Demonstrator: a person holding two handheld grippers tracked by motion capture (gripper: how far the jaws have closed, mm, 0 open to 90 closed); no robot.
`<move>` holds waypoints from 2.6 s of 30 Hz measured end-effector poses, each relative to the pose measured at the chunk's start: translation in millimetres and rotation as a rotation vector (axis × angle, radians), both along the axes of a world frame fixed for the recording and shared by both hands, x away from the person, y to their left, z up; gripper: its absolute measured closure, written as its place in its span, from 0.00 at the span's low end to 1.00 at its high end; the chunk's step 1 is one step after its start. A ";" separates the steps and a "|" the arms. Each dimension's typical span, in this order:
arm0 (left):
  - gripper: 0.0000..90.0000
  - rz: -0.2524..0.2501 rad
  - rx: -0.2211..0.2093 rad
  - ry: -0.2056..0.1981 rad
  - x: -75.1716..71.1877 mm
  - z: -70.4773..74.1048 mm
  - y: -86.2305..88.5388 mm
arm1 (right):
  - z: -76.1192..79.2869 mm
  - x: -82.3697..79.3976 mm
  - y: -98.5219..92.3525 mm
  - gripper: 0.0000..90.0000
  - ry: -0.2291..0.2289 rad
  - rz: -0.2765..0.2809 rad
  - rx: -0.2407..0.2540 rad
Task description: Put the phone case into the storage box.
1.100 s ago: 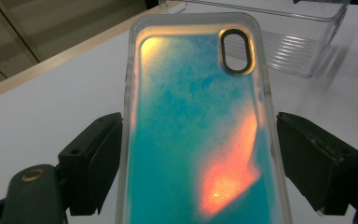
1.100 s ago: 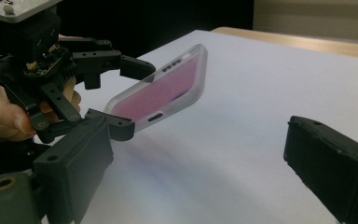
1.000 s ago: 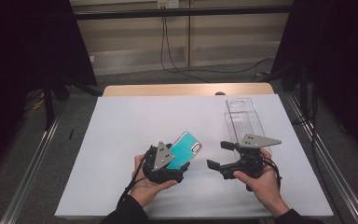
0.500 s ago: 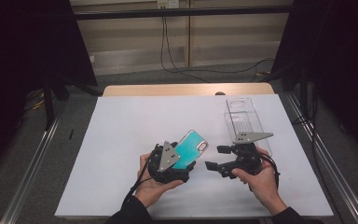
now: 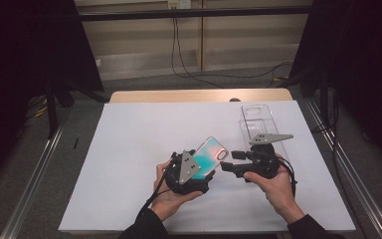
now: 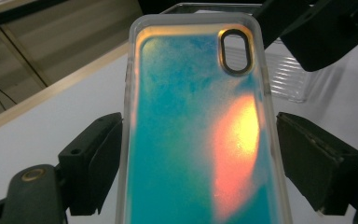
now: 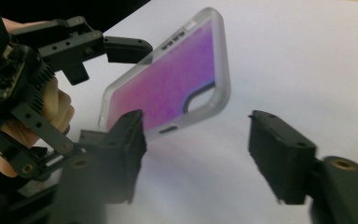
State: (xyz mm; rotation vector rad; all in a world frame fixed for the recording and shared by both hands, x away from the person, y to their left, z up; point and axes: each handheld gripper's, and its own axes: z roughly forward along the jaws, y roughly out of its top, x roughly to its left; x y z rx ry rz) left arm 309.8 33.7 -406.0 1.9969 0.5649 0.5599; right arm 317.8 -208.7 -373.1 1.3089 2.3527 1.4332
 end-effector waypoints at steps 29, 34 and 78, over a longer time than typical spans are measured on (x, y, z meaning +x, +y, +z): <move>0.19 0.011 0.056 -0.027 3.3 -7.7 -2.5 | -4.8 16.4 9.5 0.78 0.211 -0.075 0.076; 0.19 0.011 0.074 -0.034 4.0 -9.8 -2.8 | -7.5 18.0 10.8 0.78 0.235 -0.087 0.079; 0.05 0.042 -0.112 0.041 22.9 -6.8 11.7 | -2.2 18.6 -0.5 0.91 0.056 -0.126 0.159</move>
